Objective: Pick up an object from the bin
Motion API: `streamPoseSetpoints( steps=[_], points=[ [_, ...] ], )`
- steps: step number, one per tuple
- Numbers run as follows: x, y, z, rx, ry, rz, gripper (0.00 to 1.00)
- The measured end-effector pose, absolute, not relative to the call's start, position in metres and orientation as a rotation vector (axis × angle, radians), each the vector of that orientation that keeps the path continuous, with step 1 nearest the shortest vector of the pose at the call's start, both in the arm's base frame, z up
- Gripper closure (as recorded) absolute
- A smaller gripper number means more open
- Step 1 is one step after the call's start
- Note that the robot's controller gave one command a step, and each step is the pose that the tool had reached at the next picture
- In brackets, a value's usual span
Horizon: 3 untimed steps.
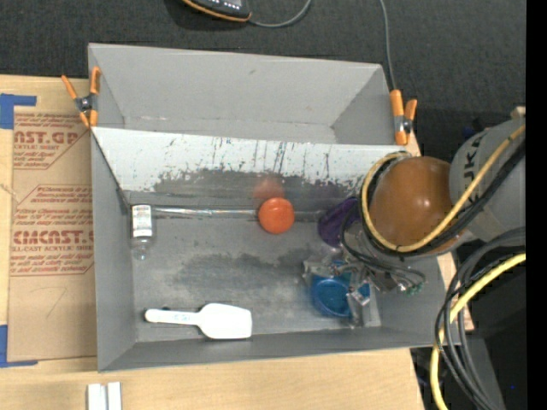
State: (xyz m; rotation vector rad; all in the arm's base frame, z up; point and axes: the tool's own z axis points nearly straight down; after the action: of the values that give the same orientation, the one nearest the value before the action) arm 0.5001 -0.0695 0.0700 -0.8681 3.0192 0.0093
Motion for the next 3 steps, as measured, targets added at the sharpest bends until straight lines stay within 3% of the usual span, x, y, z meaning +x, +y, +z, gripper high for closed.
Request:
streamPoseSetpoints(
  steps=[3],
  points=[
    [0.491,-0.054,0.071,-1.177,2.904,0.007,1.0]
  ],
)
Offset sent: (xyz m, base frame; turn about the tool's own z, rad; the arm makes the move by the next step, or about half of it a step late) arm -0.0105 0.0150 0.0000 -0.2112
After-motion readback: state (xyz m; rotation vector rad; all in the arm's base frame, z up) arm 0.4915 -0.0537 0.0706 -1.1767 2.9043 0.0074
